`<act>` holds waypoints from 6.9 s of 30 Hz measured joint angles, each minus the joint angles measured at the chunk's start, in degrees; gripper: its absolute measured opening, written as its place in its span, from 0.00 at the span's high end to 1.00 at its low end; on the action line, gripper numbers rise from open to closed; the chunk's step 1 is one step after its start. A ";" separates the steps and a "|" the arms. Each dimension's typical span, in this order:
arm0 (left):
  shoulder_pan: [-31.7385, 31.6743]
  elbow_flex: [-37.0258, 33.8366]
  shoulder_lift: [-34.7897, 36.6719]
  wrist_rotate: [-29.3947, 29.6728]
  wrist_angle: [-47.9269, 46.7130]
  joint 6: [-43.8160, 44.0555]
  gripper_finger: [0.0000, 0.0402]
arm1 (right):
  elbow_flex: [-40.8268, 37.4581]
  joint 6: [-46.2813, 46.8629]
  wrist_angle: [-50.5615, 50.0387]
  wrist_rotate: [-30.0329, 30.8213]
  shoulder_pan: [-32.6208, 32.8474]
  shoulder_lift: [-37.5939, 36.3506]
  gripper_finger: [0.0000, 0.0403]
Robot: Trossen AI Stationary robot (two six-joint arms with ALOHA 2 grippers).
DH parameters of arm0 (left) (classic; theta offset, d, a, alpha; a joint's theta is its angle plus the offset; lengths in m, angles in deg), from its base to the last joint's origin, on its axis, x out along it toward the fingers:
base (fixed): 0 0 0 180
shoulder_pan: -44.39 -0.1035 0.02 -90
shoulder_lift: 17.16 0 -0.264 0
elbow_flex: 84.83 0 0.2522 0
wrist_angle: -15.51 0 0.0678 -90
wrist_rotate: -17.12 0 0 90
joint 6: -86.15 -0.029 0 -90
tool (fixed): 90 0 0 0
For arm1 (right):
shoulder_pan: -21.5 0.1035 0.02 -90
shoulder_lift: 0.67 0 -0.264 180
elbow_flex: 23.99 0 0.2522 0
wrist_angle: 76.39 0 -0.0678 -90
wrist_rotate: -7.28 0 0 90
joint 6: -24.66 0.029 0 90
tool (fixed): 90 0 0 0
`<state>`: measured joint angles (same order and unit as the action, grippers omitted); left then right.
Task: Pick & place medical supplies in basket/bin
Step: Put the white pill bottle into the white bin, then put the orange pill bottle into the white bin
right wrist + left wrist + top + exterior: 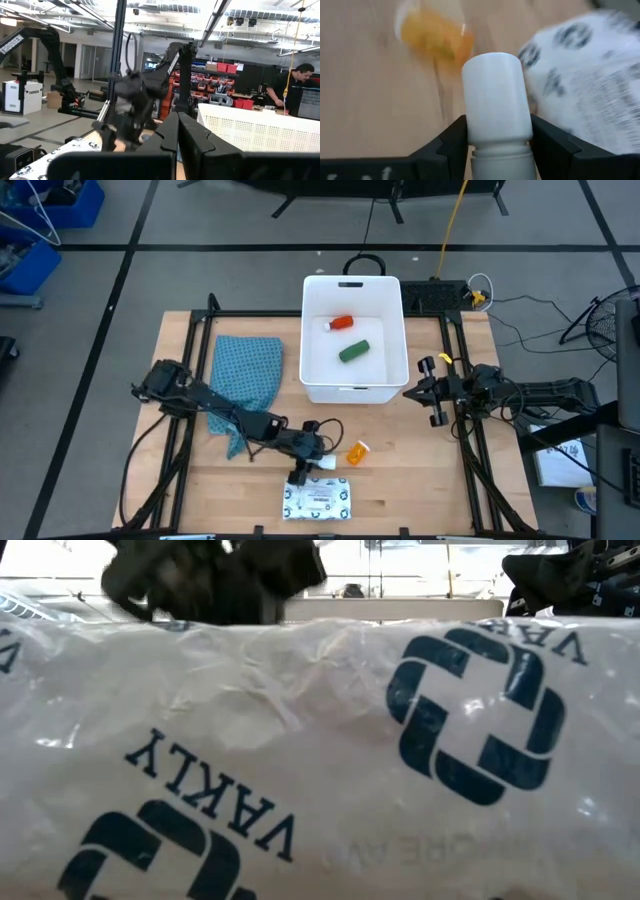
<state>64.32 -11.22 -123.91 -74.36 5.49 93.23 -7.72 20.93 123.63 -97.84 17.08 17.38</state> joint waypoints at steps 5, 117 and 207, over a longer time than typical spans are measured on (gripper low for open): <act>1.60 0.00 9.01 5.36 -3.27 -8.69 0.56 | 0.00 0.02 -0.20 -0.02 0.01 0.00 1.00; -40.18 70.15 -34.51 -1.78 -62.24 -31.75 0.56 | -0.04 -9.88 6.22 12.07 -0.02 0.52 1.00; -41.88 -51.64 82.06 -17.82 15.65 -8.68 1.00 | -0.02 -9.25 3.88 10.34 0.02 0.52 1.00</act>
<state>22.44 -62.85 -41.85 -92.19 21.15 84.55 -7.75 11.68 127.50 -87.50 17.10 17.90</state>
